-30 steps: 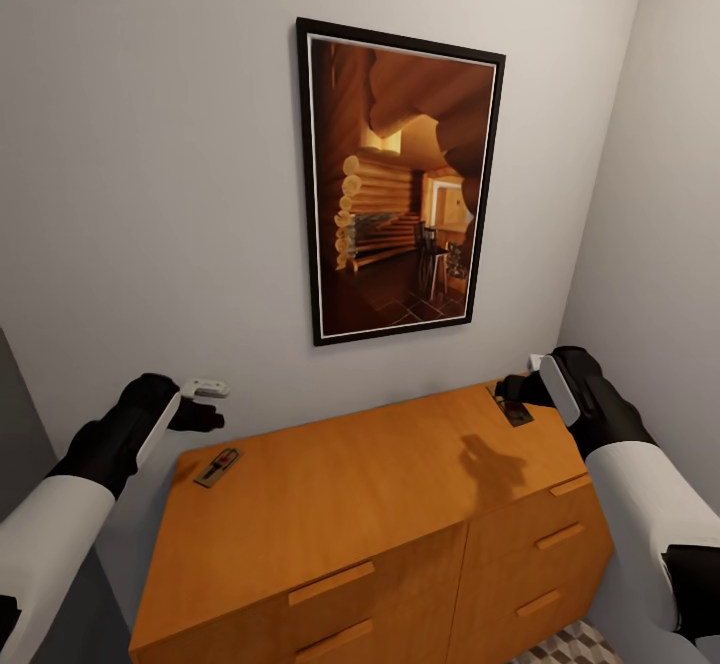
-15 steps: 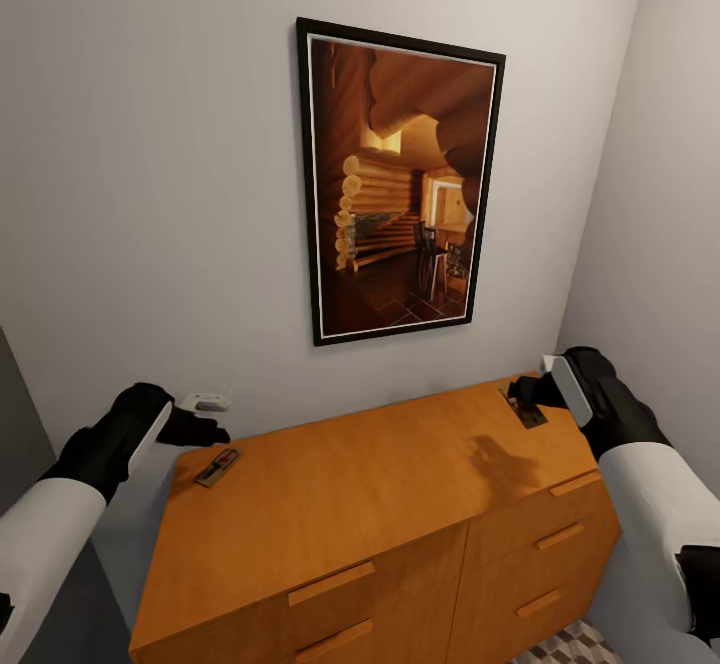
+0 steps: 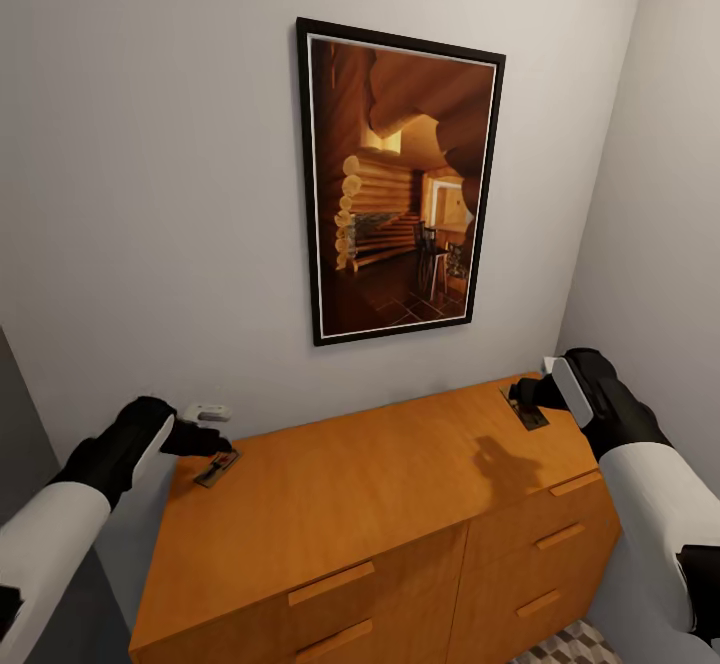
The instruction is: Take the four mousetraps from the cabinet in the bathroom and place them on the bathroom floor. Make sure all four end up on the same floor surface, and ensure that at least two of them are either under or directly next to the same bathroom sink.
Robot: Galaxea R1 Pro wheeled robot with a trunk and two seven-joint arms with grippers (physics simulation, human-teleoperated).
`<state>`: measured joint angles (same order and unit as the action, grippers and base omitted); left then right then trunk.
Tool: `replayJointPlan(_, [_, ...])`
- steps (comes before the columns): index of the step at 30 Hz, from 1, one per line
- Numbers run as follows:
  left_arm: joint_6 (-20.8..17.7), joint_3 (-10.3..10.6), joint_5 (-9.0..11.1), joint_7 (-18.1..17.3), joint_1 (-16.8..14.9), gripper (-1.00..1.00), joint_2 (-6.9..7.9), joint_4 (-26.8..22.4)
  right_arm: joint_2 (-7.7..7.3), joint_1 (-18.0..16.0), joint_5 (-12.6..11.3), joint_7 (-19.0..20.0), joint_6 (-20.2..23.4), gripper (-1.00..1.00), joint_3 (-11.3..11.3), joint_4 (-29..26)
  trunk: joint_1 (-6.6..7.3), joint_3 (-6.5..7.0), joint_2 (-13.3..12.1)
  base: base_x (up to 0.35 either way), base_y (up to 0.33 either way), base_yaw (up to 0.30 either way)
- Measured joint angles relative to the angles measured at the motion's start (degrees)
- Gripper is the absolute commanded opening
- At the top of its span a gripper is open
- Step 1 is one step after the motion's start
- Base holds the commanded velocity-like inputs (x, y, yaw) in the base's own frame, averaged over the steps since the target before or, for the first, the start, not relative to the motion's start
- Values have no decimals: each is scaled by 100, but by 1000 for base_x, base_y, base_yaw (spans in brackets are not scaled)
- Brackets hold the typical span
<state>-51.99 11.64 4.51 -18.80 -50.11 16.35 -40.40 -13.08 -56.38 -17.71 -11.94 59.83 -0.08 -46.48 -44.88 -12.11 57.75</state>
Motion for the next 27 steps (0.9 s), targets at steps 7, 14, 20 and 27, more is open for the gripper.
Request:
replayJointPlan(7, [326,-3,-40,-3,-2,100,-87,414,1,0,75,1,0,-100,0,15,0,0,0,0,0,0])
replayJointPlan(14, [338,-8,-28,-10,-2,100,-92,385,0,0,91,8,0,-100,0,19,0,0,0,0,0,0])
replayJointPlan(20, [339,0,-22,-15,-2,100,-102,314,-1,0,92,8,0,-100,0,19,0,0,0,0,0,0])
replayJointPlan(27, [350,3,-33,0,0,100,-288,576,-1,0,92,9,0,-100,0,20,0,0,0,0,0,0])
